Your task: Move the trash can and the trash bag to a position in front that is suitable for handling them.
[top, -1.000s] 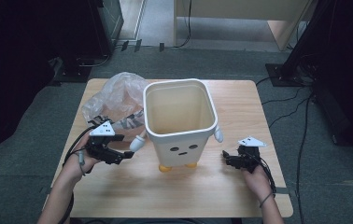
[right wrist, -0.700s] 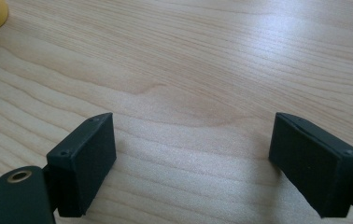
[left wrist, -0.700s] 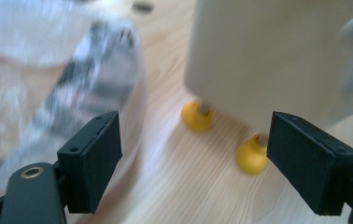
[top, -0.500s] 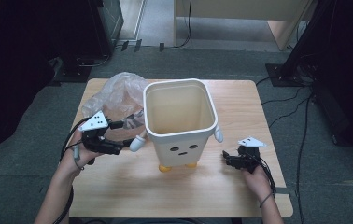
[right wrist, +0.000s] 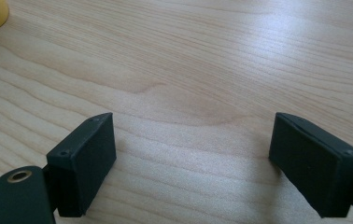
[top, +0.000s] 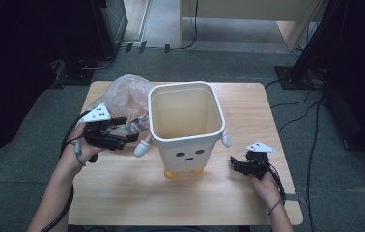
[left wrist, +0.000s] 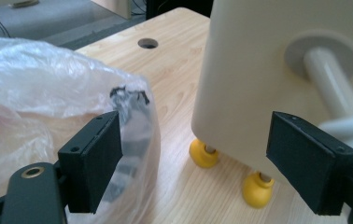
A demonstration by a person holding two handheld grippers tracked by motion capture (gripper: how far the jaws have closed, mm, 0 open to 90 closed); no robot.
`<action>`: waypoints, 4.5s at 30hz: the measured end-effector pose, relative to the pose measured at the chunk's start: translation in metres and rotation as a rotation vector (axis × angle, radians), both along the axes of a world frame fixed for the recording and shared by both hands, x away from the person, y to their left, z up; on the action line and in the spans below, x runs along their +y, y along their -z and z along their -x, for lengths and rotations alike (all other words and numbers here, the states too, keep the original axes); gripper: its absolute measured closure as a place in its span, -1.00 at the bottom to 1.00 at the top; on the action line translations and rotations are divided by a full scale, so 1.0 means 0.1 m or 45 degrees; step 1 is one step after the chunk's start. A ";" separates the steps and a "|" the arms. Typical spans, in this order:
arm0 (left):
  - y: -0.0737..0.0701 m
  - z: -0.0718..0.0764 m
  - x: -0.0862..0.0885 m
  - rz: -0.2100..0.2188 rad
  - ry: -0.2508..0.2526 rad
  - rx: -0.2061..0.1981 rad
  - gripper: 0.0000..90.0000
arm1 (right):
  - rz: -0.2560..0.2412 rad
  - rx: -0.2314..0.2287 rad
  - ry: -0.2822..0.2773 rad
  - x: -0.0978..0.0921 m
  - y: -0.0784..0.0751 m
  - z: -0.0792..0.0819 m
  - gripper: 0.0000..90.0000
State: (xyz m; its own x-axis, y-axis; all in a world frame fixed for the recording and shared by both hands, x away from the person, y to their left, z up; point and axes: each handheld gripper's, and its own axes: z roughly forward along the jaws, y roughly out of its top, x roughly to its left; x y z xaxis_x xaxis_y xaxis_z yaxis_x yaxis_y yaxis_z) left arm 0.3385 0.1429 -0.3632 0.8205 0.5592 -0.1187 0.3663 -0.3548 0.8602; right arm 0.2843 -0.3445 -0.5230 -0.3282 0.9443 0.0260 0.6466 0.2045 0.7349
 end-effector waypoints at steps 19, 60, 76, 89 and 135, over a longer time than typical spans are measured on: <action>-0.57 -0.31 -0.19 0.051 0.155 -0.036 -0.59 | 0.001 0.000 0.000 0.00 0.00 0.00 -0.68; -1.04 -0.70 -0.91 -0.042 0.204 0.032 0.40 | 0.002 -0.001 -0.001 0.00 0.00 0.00 -0.68; -1.25 -0.70 -0.85 0.040 0.259 0.106 0.69 | 0.002 -0.001 -0.001 0.00 0.00 0.01 -0.68; -1.27 -0.73 -0.87 0.081 0.254 0.265 0.65 | 0.002 -0.001 -0.001 0.00 0.00 0.01 -0.68; -1.51 -0.57 0.38 0.066 0.185 0.070 0.71 | 0.000 0.000 -0.005 0.00 0.00 0.02 -0.68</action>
State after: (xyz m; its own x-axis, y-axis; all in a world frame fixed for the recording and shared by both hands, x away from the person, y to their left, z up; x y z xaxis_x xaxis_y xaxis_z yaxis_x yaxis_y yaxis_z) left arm 0.3951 0.1814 -0.2125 0.8838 0.4271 -0.1908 0.3610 -0.3634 0.8589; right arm 0.2826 -0.3440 -0.5230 -0.3317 0.9430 0.0257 0.6458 0.2071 0.7348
